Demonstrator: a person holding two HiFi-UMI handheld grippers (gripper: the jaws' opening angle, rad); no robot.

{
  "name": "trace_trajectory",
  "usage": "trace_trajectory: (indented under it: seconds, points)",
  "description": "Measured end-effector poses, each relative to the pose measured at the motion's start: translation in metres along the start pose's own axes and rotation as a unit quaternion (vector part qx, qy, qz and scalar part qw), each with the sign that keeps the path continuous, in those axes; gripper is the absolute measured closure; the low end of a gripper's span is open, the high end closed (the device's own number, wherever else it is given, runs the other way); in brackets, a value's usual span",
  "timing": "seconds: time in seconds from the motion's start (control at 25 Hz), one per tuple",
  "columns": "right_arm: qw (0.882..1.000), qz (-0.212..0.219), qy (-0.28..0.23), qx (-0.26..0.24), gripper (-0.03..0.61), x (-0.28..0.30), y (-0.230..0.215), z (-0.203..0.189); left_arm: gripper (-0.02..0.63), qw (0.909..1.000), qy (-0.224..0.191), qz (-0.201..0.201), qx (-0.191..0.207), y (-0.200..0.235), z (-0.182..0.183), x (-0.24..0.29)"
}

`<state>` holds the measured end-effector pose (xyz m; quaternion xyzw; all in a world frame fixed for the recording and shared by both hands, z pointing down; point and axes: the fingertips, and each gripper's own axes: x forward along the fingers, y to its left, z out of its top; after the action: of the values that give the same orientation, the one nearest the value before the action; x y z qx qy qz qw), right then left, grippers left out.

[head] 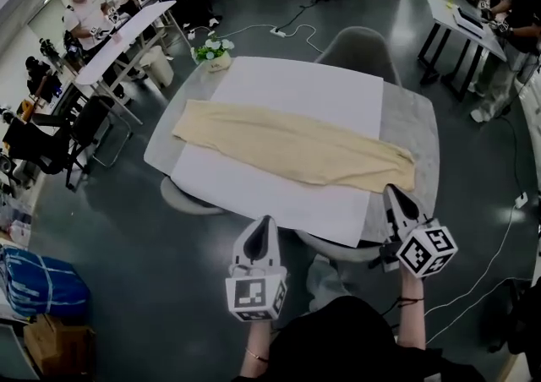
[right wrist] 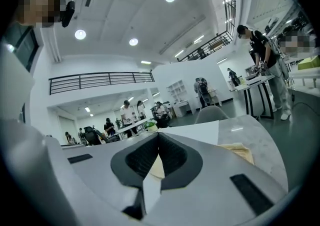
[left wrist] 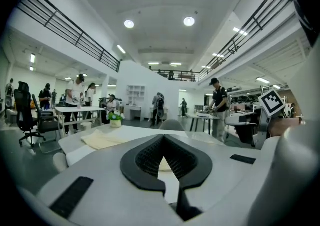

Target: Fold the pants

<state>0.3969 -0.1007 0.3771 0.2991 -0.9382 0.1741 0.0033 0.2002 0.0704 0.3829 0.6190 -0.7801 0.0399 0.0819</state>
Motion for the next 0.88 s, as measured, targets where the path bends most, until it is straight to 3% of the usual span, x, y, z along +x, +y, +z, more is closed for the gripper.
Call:
trace_trajectory:
  seconds: [0.52,0.88]
  points:
    - [0.999,-0.037,0.009,0.008,0.563,0.072,-0.056,0.016,0.606,0.9964,0.039,-0.074,0.013,0.002,0.005,0.127]
    - [0.996,-0.082,0.021,0.007,0.563,0.065,-0.102,0.018,0.606,0.9902,0.058,-0.127,0.008,-0.033,-0.003,0.178]
